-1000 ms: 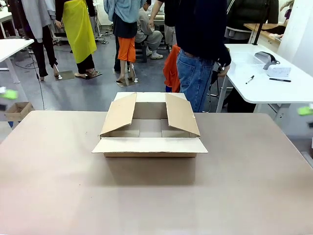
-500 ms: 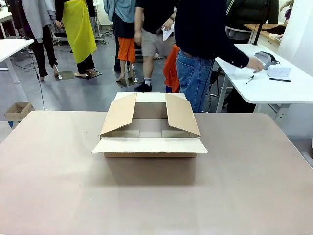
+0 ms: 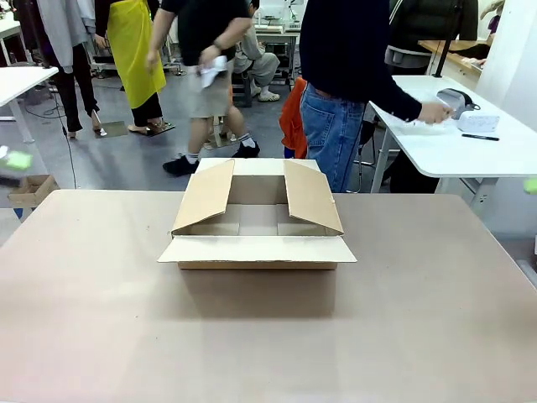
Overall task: Pack the gift set into the box.
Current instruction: Place both hands on the side flaps of the Package Box and spread them outward.
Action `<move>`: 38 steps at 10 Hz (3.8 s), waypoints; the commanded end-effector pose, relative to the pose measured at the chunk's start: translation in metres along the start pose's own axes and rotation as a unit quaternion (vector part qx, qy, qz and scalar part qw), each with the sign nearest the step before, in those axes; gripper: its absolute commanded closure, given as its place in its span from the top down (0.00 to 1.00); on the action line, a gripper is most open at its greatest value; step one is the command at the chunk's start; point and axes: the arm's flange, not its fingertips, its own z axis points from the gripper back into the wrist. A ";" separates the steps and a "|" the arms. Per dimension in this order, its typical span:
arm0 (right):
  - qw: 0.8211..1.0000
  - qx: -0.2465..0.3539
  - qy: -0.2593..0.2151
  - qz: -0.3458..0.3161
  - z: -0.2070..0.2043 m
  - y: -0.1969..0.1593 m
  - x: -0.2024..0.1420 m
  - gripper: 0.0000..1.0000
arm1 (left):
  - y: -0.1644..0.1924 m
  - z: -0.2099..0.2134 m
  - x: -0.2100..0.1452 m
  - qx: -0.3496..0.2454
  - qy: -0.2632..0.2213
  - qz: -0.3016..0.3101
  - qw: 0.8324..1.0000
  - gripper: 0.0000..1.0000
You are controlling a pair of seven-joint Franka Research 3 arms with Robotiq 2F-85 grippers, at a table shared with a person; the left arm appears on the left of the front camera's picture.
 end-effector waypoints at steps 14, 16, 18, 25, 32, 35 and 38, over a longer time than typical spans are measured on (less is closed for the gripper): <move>0.969 -0.105 -0.017 0.222 -0.247 0.269 -0.032 1.00 | -0.149 -0.293 0.200 0.220 0.256 0.050 0.940 1.00; 0.969 -0.105 -0.035 0.221 -0.257 0.264 -0.027 1.00 | -0.135 -0.335 0.219 0.259 0.276 0.095 0.921 1.00; 0.968 -0.105 -0.017 0.228 -0.255 0.255 -0.033 1.00 | -0.121 -0.372 0.224 0.331 0.283 0.117 0.892 1.00; 0.968 -0.105 -0.017 0.228 -0.255 0.255 -0.033 1.00 | -0.117 -0.427 0.168 0.439 0.307 0.116 0.836 1.00; 0.968 -0.105 -0.017 0.228 -0.255 0.255 -0.033 1.00 | -0.110 -0.401 0.131 0.516 0.262 0.048 0.814 1.00; 0.968 -0.105 -0.017 0.228 -0.255 0.255 -0.033 1.00 | -0.120 -0.371 0.134 0.539 0.213 0.033 0.814 1.00; 0.968 -0.105 -0.017 0.228 -0.255 0.255 -0.033 1.00 | -0.106 -0.345 0.145 0.536 0.194 0.071 0.819 1.00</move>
